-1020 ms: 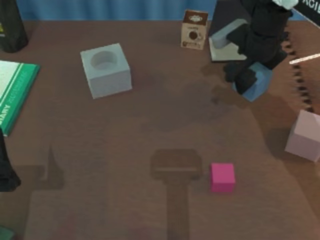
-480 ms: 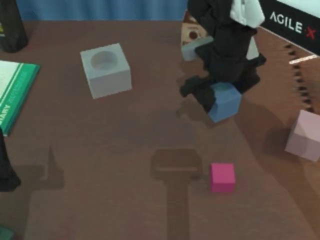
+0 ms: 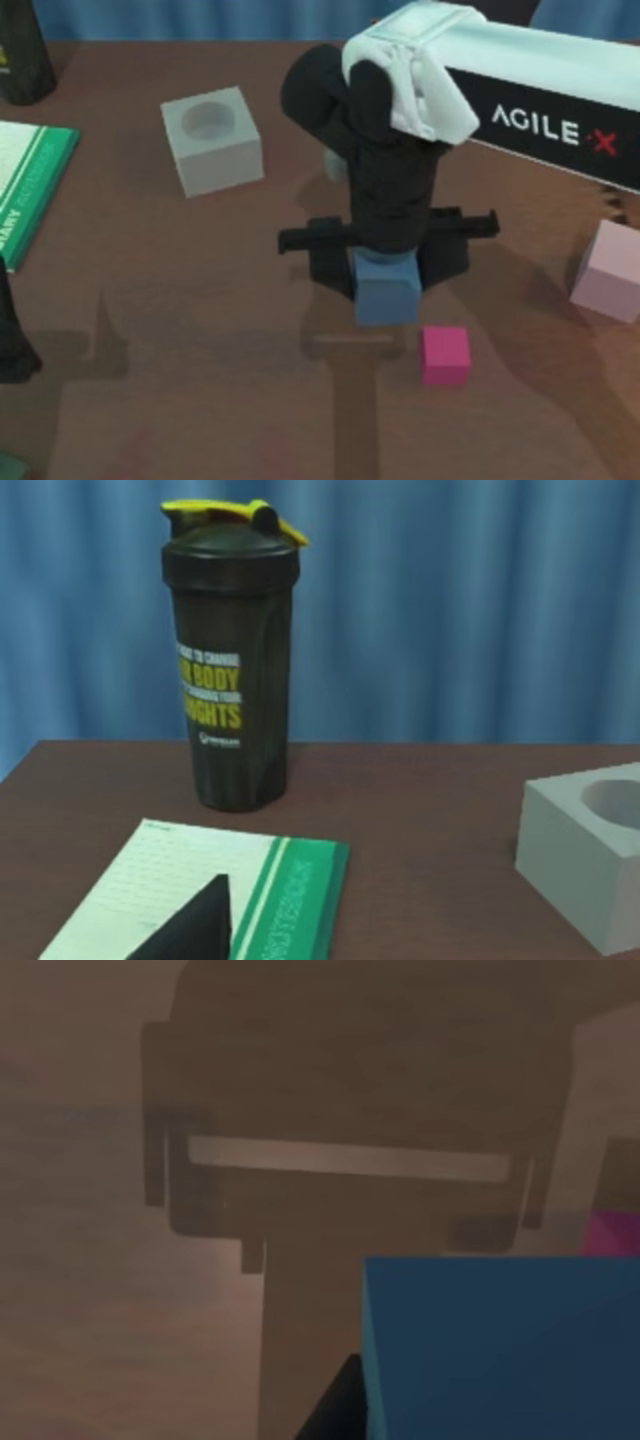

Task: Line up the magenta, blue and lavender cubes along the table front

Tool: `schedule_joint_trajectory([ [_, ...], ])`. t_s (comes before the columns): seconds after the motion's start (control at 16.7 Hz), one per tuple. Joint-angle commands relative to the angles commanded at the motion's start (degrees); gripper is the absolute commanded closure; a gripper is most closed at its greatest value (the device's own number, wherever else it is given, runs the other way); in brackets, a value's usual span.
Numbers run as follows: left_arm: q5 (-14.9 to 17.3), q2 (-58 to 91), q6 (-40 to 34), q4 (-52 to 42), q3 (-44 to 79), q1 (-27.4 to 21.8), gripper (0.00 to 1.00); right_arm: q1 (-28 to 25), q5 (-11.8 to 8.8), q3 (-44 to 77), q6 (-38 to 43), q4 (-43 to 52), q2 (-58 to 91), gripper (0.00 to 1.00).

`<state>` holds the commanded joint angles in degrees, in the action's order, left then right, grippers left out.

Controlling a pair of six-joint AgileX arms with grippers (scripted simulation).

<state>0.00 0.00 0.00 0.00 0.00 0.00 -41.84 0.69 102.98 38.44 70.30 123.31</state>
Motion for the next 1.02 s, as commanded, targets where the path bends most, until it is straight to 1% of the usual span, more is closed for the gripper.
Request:
schedule_joint_trajectory([
  [0.12,0.0,0.0,0.0,0.0,0.0,0.0,0.00,-2.1,0.2,-2.6,4.7,-1.1,-2.2,1.00],
  [0.24,0.0,0.0,0.0,0.0,0.0,0.0,0.00,-3.2,0.3,-4.0,6.8,-1.7,-3.4,1.00],
  [0.6,0.0,0.0,0.0,0.0,0.0,0.0,0.00,-3.1,0.2,-4.8,6.9,-2.7,-3.1,1.00],
  [0.9,0.0,0.0,0.0,0.0,0.0,0.0,0.00,-3.5,0.2,-12.0,7.1,-13.1,-0.7,1.00],
  [1.02,0.0,0.0,0.0,0.0,0.0,0.0,0.00,-3.5,0.3,-14.2,7.3,-15.7,0.1,1.00],
])
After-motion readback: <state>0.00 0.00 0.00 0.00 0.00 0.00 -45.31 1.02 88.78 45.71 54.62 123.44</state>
